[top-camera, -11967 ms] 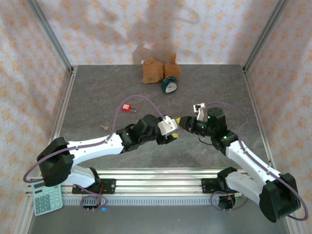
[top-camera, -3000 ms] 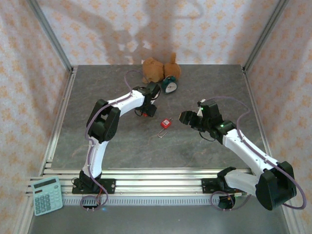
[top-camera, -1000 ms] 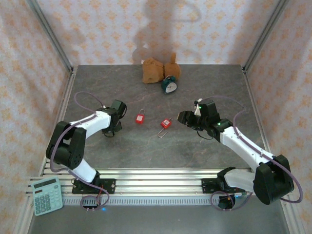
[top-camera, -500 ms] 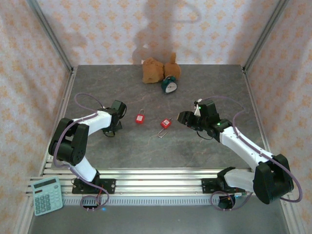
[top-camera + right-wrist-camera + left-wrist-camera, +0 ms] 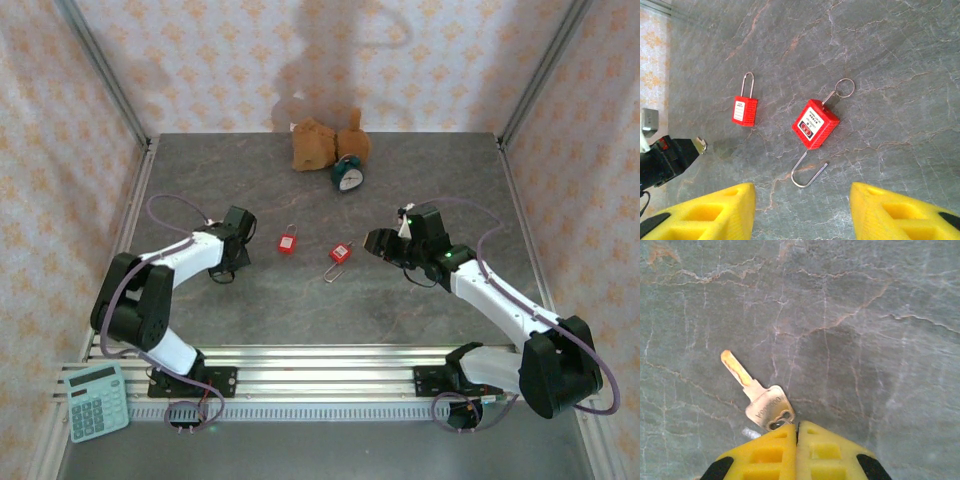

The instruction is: Unlock with the key

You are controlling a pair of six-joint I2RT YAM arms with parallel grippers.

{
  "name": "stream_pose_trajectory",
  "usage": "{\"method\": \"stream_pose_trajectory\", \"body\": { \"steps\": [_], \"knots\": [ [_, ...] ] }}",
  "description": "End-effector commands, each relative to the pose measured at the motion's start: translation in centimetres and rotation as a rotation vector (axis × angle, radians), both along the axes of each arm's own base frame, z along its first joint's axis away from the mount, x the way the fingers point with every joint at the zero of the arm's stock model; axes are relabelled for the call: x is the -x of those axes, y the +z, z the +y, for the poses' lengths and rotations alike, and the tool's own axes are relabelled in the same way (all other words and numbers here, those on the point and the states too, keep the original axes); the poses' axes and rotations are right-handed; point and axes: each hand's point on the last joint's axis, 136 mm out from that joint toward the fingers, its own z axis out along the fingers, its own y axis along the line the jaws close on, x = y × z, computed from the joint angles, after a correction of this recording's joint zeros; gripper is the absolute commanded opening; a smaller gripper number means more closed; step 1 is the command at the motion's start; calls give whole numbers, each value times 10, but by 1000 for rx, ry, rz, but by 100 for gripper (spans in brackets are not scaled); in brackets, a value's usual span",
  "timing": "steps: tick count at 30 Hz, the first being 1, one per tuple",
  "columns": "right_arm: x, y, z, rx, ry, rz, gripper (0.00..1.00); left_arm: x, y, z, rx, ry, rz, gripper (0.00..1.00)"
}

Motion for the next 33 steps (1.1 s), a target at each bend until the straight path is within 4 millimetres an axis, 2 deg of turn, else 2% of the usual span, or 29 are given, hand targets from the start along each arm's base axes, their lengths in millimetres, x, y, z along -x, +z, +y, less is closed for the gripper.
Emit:
{"method": "stream_pose_trajectory", "body": {
  "steps": [1,3,5,13,18,25,26,28,33],
  "knots": [
    [-1,1,5,-20,8,-8,52,10,11,-14,58,9,-44,0],
    [-2,-2,7,-18,12,5,52,15,15,-28,87,-10,-66,0],
    [-4,-3,7,-17,13,9,52,21,17,-50,131,-43,-84,0],
    [-7,1,7,-1,16,5,52,41,19,-160,286,-175,-125,0],
    [-5,3,4,14,15,3,52,37,32,-202,331,-246,-167,0],
    [-2,1,3,10,11,13,52,23,18,-237,405,-271,-149,0],
    [-1,1,4,8,11,14,52,21,18,-241,414,-273,-152,5],
    [0,-2,4,7,9,25,52,17,17,-248,418,-282,-145,8],
    [3,-4,5,3,10,32,52,12,16,-248,397,-281,-139,17]
  ]
}}
